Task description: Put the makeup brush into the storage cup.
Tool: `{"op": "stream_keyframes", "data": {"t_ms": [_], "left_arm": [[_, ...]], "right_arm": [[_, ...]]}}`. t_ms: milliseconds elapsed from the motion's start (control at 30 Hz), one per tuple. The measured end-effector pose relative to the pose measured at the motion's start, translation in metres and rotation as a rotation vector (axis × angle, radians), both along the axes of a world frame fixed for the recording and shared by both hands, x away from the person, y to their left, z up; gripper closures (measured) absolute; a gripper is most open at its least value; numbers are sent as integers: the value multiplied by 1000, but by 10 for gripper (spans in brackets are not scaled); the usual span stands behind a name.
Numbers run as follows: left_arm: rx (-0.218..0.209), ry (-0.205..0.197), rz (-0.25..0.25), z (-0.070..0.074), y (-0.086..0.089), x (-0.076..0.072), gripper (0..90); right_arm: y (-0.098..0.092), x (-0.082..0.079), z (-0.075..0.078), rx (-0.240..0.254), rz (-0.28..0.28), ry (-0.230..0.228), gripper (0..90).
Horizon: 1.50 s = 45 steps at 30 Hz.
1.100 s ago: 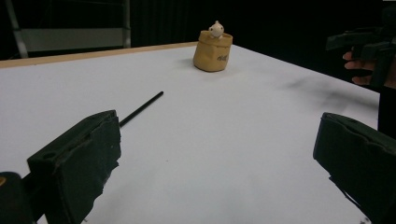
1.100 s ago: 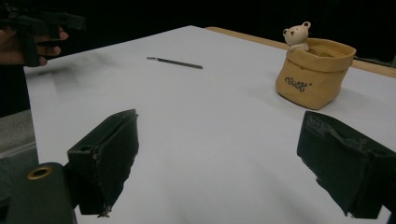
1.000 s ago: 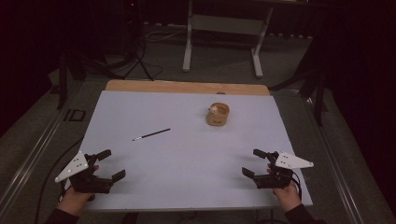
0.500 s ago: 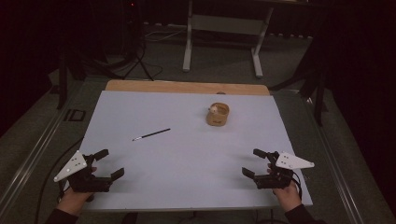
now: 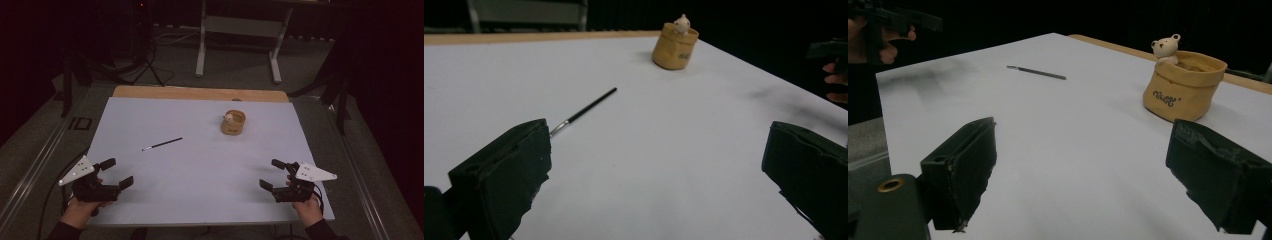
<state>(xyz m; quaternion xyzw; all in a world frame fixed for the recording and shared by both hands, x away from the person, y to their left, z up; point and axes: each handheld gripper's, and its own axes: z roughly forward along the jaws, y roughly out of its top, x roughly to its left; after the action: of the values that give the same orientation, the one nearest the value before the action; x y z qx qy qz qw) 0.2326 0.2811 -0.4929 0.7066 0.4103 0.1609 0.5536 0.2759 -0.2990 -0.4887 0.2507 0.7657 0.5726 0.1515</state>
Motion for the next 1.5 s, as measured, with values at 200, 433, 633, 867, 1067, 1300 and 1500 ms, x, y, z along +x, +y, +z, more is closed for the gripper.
{"op": "stream_keyframes", "data": {"t_ms": [200,433,633,867,1067,1300,1500], "left_arm": [[41,20,-50,15,-3,5,0],[43,60,-119,27,-1,15,0],[71,86,-119,37,0,26,0],[94,103,-127,49,-1,40,0],[125,104,-141,57,-5,49,0],[190,103,-161,65,-15,66,1],[229,101,-173,73,-21,75,9]], "right_arm": [[0,0,0,3,1,5,126],[2,0,0,-1,1,3,126],[1,0,0,2,-1,4,126],[1,0,2,-2,0,-1,126],[1,0,3,-5,-1,-7,126],[2,0,2,-5,1,1,126],[3,0,3,-4,9,-1,126]]}}
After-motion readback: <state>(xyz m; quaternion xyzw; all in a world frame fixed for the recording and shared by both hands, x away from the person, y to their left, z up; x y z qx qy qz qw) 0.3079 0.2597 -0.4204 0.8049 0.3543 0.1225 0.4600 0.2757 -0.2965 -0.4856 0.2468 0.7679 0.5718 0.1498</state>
